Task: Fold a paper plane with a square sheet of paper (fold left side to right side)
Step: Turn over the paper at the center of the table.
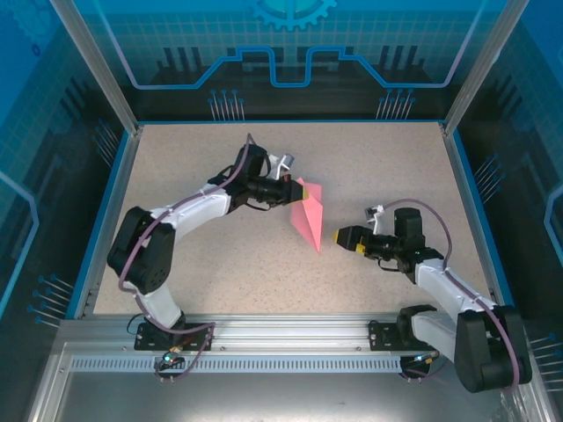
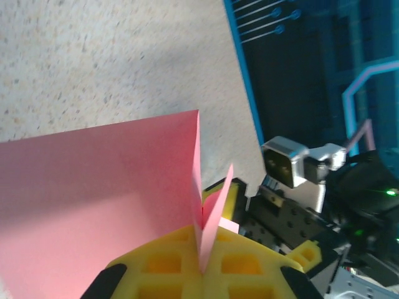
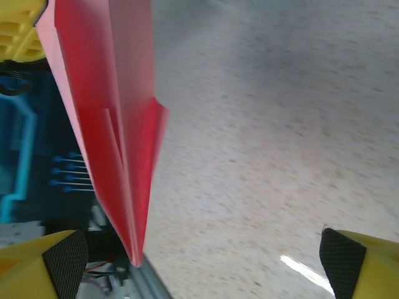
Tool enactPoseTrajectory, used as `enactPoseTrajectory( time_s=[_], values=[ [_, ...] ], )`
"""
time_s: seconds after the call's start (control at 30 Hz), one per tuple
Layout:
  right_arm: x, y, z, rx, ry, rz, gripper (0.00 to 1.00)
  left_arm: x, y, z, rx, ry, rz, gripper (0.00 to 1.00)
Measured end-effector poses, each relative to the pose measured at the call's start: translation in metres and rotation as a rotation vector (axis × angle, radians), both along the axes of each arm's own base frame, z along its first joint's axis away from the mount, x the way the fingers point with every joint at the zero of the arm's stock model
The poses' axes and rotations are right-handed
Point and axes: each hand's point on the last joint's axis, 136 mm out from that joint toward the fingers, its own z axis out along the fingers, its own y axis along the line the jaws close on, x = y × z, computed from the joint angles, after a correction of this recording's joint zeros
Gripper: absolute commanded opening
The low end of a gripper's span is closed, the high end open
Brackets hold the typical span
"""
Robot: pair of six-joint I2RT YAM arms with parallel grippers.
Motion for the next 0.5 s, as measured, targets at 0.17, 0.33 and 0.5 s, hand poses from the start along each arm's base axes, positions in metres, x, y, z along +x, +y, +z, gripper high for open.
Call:
enactPoseTrajectory(
  time_s=[0.17, 0.33, 0.5],
  values=[
    [0.007, 0.012, 0.028, 0.104, -0.08, 0.049, 0.99, -0.004, 0.002, 0.025, -0.032, -0.04, 0.001, 0.02],
    [0.005, 0.035, 0.039, 0.145, -0.096, 0.12, 0.99, -0.007, 0.0, 0.031, -0.064, -0.013, -0.005, 0.02],
    [0.008, 0.058, 0.04, 0.167, -0.075, 0.174, 0.99, -0.008, -0.003, 0.04, -0.101, -0.001, -0.017, 0.02]
  ],
)
